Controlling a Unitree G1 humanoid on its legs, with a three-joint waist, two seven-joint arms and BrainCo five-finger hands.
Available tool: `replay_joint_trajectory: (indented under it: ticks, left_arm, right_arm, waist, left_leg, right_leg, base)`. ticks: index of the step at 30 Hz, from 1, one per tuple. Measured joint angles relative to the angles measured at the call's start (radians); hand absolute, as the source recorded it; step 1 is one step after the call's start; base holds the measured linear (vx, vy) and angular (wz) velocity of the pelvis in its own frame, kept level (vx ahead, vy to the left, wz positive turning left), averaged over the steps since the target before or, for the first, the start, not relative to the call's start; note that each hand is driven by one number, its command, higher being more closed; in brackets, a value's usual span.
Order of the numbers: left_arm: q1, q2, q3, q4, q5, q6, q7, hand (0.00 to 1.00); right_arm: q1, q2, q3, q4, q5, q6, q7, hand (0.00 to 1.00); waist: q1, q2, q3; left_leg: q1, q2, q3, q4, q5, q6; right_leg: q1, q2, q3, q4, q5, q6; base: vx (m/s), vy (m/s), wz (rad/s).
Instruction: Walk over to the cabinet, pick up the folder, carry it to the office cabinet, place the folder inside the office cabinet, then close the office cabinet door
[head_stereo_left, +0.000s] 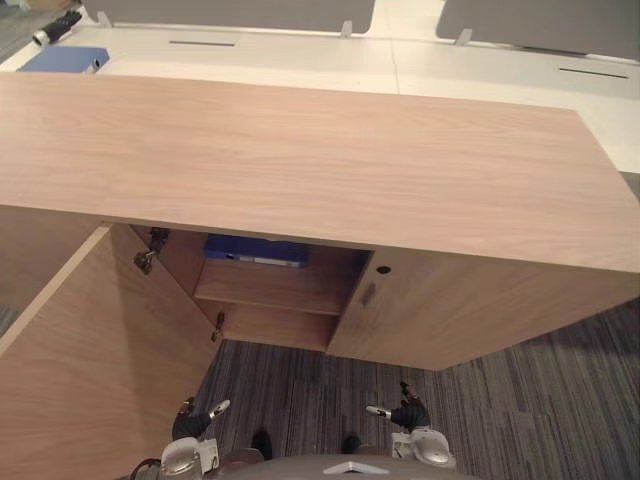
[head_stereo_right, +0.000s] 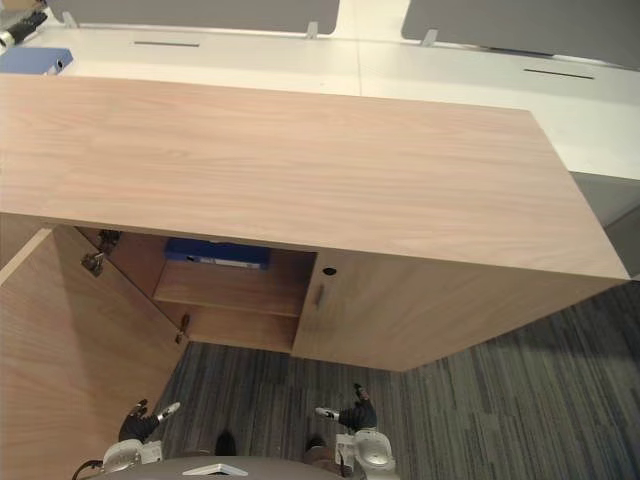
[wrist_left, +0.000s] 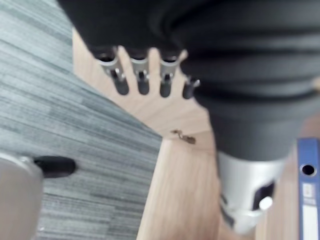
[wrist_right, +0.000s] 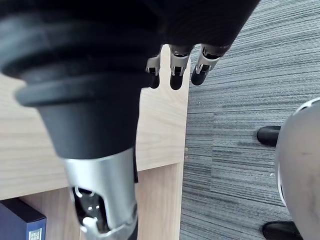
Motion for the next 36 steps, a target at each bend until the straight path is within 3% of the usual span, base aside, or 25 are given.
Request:
replay_joint_trajectory:
  ticks: [10, 13, 18, 21, 24, 32, 36]
  left_arm:
    - [0.017, 0.007, 0.021, 0.010, 0.002, 0.006, 0.001, 0.00]
    - [0.020, 0.010, 0.101, 0.010, -0.015, 0.006, 0.010, 0.00]
    - [0.029, 0.013, 0.239, 0.016, -0.131, 0.004, 0.048, 0.00]
    - [0.033, 0.013, 0.305, 0.017, -0.193, -0.002, 0.049, 0.00]
    - [0.055, 0.012, 0.353, 0.015, -0.226, -0.007, 0.050, 0.00]
    - [0.106, 0.026, 0.500, 0.006, -0.237, -0.010, 0.083, 0.00]
    - [0.106, 0.085, 0.545, -0.008, -0.236, -0.013, 0.088, 0.00]
  right_arm:
    - [-0.045, -0.005, -0.012, 0.081, 0.000, -0.001, -0.004, 0.00]
    - [-0.042, -0.006, -0.012, 0.084, 0.000, 0.000, -0.010, 0.00]
    - [-0.041, -0.006, -0.035, 0.104, 0.001, 0.000, -0.011, 0.00]
    - [-0.041, -0.009, -0.038, 0.108, 0.001, 0.001, -0.011, 0.00]
    - [-0.026, -0.019, -0.036, 0.108, 0.001, 0.011, -0.010, 0.00]
    - [-0.024, -0.054, -0.031, 0.108, 0.003, 0.018, -0.009, 0.00]
    - [-0.026, -0.057, -0.031, 0.108, 0.010, 0.018, -0.009, 0.00]
  waist:
    - [0.005, -0.008, -0.001]
    - [0.005, -0.014, 0.002]
    - [0.009, -0.023, 0.006]
    - [0.010, -0.030, 0.016]
    - [0.011, -0.014, 0.023]
    - [0.027, -0.017, 0.008]
    - [0.031, -0.019, 0.006]
  left_leg:
    - [0.065, 0.002, -0.020, -0.015, 0.000, -0.001]
    - [0.070, 0.002, -0.029, -0.014, 0.007, -0.002]
    - [0.079, -0.013, -0.066, -0.058, 0.058, 0.004]
    - [0.084, -0.030, -0.107, -0.114, 0.109, 0.015]
    - [0.073, -0.025, -0.130, -0.115, 0.112, 0.008]
    - [0.000, -0.035, -0.158, -0.115, 0.113, 0.006]
    - [-0.002, -0.057, -0.178, -0.114, 0.113, 0.006]
  right_leg:
    - [0.088, 0.007, 0.001, -0.039, 0.039, -0.017]
    - [0.096, 0.005, -0.001, -0.043, 0.056, -0.016]
    - [0.096, -0.006, -0.008, -0.040, 0.055, -0.014]
    - [0.091, -0.018, -0.028, -0.033, 0.016, 0.003]
    - [0.093, -0.010, -0.030, -0.018, -0.005, 0.014]
    - [0.074, 0.013, 0.004, -0.071, -0.021, 0.013]
    - [0.076, 0.007, 0.028, -0.070, -0.032, -0.006]
  base:
    - [0.05, 0.012, 0.09]
    - [-0.06, 0.020, 0.04]
    - [-0.14, -0.014, 0.15]
    - [-0.19, -0.042, 0.40]
    - [-0.19, -0.028, 0.34]
    - [-0.06, 0.010, 0.24]
    - [0.08, 0.038, 0.26]
